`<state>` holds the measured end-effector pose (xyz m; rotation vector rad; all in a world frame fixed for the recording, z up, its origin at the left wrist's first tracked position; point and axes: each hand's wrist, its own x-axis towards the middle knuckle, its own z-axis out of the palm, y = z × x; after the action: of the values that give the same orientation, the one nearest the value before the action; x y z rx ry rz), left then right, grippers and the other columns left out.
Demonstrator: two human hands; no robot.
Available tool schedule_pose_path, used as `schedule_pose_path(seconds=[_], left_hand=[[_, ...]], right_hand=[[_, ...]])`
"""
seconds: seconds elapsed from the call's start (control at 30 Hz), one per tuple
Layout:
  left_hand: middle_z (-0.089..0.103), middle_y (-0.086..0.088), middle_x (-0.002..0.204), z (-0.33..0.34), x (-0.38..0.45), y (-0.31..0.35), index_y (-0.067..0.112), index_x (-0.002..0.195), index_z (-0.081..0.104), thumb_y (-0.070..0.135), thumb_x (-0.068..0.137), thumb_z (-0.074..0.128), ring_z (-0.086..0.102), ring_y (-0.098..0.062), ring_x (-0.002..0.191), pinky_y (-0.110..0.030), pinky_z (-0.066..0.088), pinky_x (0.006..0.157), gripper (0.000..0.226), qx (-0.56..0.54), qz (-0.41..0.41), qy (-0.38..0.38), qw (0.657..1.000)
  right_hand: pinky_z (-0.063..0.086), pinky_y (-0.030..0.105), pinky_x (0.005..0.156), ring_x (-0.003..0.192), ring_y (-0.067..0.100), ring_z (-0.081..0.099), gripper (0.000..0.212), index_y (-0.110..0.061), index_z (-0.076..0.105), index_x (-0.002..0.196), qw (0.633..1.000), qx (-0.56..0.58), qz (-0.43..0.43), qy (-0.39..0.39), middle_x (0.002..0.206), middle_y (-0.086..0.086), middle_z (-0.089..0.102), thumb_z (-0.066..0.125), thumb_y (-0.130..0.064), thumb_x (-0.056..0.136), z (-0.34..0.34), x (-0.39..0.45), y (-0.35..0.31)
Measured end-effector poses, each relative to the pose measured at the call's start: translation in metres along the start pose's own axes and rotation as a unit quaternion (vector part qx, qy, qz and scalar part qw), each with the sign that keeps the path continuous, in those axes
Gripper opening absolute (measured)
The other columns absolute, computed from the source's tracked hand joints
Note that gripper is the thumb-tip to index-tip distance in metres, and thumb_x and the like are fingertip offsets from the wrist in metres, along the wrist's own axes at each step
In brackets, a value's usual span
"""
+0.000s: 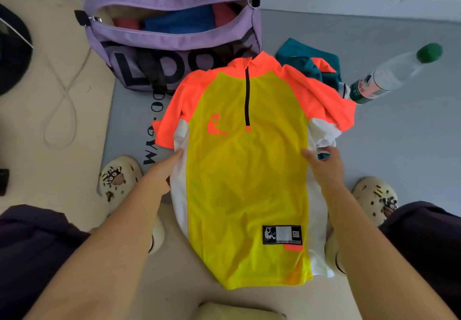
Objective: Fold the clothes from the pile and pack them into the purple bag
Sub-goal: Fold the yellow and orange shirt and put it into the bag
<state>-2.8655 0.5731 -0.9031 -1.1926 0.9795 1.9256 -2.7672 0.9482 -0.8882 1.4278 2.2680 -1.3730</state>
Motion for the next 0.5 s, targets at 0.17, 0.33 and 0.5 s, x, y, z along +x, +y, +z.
schedule_pose_path(seconds=[0.17, 0.33, 0.5], left_hand=[[0.066, -0.008, 0.114, -0.006, -0.01, 0.006, 0.008, 0.136, 0.052, 0.026, 0.1, 0.054, 0.063, -0.022, 0.104, -0.037, 0.05, 0.094, 0.041, 0.196, 0.091, 0.05, 0.975], [0.069, -0.005, 0.085, -0.023, -0.014, 0.009, 0.01, 0.096, 0.065, 0.015, 0.099, 0.051, 0.062, -0.022, 0.088, -0.032, 0.051, 0.075, 0.016, 0.17, 0.14, 0.016, 0.975], [0.065, -0.007, 0.124, -0.021, -0.023, 0.004, 0.015, 0.133, 0.058, 0.03, 0.098, 0.058, 0.059, -0.023, 0.117, -0.043, 0.045, 0.105, 0.038, 0.268, 0.092, 0.033, 0.958]], right_hand=[[0.033, 0.034, 0.061, 0.067, 0.022, 0.044, 0.043, 0.002, 0.062, 0.076, 0.999, -0.036, -0.009, -0.034, 0.067, 0.009, 0.048, 0.074, -0.039, 0.083, -0.005, 0.009, -0.006], [0.045, 0.036, 0.068, 0.079, 0.025, 0.054, 0.032, -0.006, 0.058, 0.089, 0.981, 0.134, 0.071, -0.121, 0.083, 0.019, 0.059, 0.067, -0.037, 0.09, -0.02, 0.003, 0.0], [0.052, 0.047, 0.095, 0.106, 0.031, 0.065, 0.071, -0.013, 0.059, 0.118, 0.931, 0.101, 0.267, -0.229, 0.112, 0.011, 0.069, 0.068, -0.066, 0.072, -0.029, -0.001, 0.003]])
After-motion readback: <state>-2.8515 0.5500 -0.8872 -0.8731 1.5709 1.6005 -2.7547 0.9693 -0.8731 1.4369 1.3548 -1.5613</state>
